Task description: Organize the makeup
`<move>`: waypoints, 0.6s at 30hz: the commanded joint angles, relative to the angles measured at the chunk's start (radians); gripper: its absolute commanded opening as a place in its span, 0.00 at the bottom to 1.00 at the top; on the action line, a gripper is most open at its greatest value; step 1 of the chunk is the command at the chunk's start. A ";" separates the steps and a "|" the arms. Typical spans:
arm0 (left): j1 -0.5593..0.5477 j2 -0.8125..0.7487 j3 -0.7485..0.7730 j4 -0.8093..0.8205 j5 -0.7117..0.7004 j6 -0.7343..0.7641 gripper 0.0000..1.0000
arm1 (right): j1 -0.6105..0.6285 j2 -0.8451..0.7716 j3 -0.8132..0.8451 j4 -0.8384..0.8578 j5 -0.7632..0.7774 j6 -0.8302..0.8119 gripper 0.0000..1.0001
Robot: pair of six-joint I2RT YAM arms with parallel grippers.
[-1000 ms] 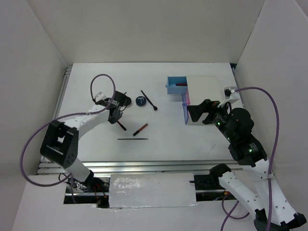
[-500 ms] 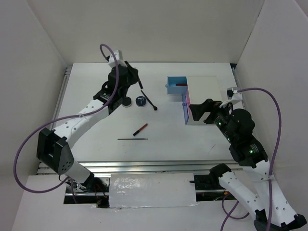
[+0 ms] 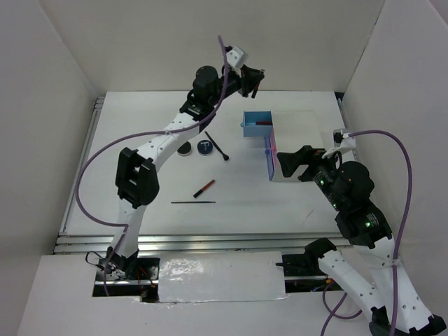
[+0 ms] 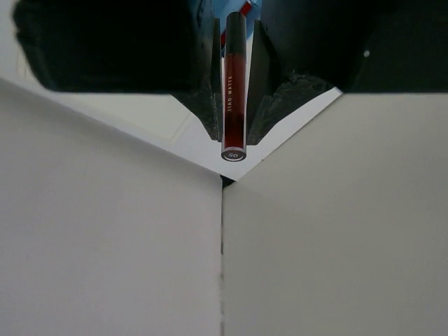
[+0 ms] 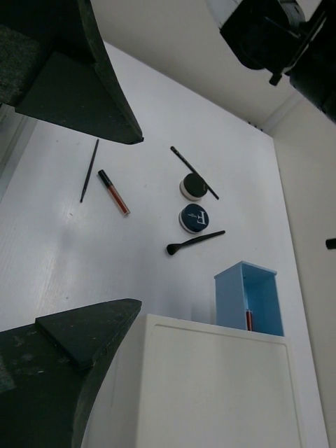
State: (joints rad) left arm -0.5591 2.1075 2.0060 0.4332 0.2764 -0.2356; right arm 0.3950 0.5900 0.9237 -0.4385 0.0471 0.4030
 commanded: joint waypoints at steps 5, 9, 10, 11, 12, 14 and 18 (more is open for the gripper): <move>-0.058 0.088 0.094 -0.102 0.232 0.392 0.03 | 0.008 0.002 0.024 0.011 -0.015 -0.010 1.00; -0.097 0.112 0.083 -0.208 0.191 0.536 0.03 | 0.007 0.002 0.018 0.017 -0.023 -0.010 1.00; -0.101 0.118 0.083 -0.224 0.190 0.568 0.02 | 0.008 0.004 0.015 0.020 -0.023 -0.010 1.00; -0.105 0.132 0.083 -0.235 0.182 0.582 0.02 | 0.008 0.005 0.014 0.021 -0.023 -0.010 1.00; -0.107 0.137 0.076 -0.243 0.175 0.593 0.02 | 0.007 0.007 0.014 0.023 -0.026 -0.010 1.00; -0.105 0.154 0.066 -0.232 0.162 0.605 0.01 | 0.008 0.010 0.012 0.026 -0.027 -0.010 1.00; -0.107 0.190 0.091 -0.258 0.152 0.639 0.01 | 0.008 0.018 0.010 0.026 -0.024 -0.012 0.99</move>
State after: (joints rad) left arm -0.6765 2.2726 2.0735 0.1623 0.4324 0.3183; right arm 0.3950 0.5983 0.9237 -0.4412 0.0277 0.4030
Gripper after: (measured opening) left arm 0.285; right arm 0.995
